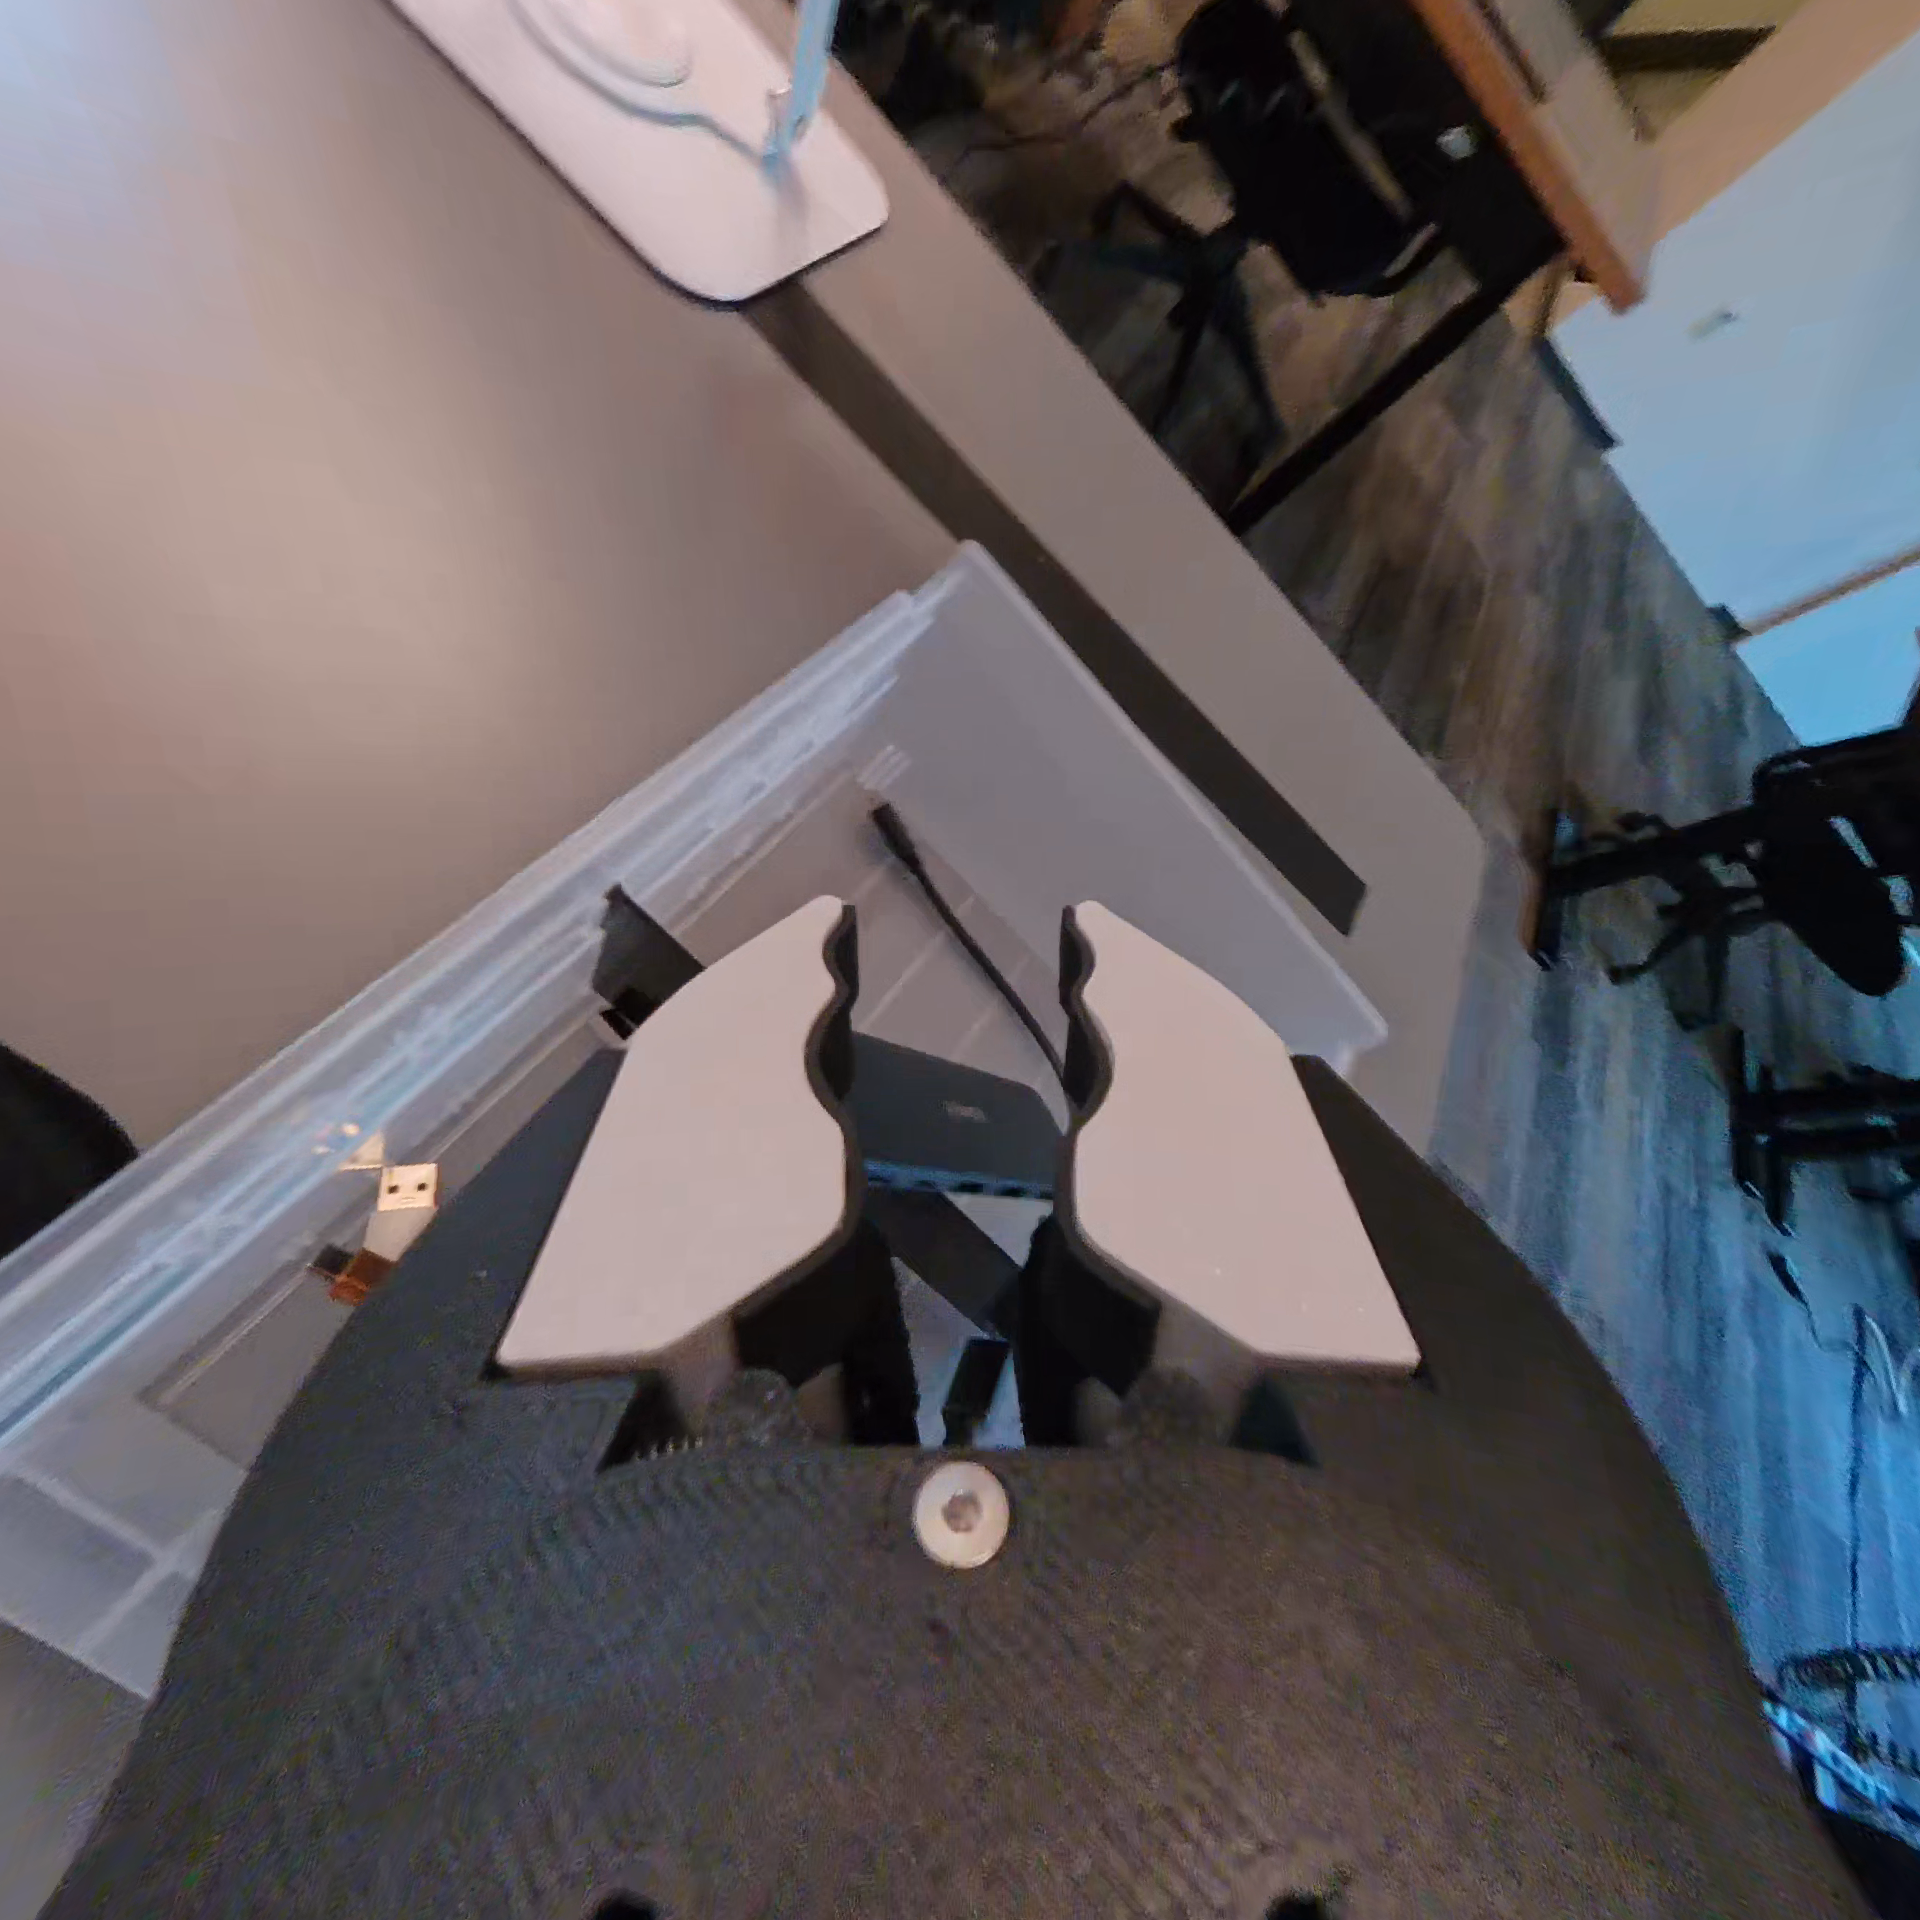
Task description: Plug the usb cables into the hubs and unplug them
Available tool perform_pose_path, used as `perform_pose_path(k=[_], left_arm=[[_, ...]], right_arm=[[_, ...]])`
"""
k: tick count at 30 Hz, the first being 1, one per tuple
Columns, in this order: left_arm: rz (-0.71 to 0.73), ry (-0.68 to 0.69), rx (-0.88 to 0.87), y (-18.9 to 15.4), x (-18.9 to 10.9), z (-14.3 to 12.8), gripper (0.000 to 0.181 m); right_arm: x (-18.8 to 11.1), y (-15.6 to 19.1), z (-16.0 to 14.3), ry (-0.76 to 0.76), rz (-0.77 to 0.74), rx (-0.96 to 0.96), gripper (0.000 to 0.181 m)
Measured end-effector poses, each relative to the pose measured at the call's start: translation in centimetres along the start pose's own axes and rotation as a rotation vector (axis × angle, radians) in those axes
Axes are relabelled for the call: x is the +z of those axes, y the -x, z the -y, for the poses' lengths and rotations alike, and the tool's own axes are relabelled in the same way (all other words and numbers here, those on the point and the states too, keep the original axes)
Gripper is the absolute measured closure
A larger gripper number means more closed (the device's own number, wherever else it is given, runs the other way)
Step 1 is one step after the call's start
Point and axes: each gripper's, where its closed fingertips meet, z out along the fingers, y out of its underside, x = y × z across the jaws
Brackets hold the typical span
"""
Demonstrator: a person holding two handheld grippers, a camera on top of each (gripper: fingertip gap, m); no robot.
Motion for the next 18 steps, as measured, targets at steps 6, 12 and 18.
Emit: perform_pose_path(k=[6,12,18], left_arm=[[-0.005,0.002,0.011,-0.1,0.0,0.0,0.145],[-0.012,0.005,0.014,-0.3,0.1,0.0,0.145],[-0.015,0.013,0.002,-0.4,0.1,-0.3,0.145]], right_arm=[[-2.5,1.7,-3.7,0.104,0.095,-0.017,0.169],[-0.5,2.4,-6.4,0.167,0.11,-0.014,0.18],[0.2,2.3,-4.7,0.115,0.11,-0.017,0.18]])
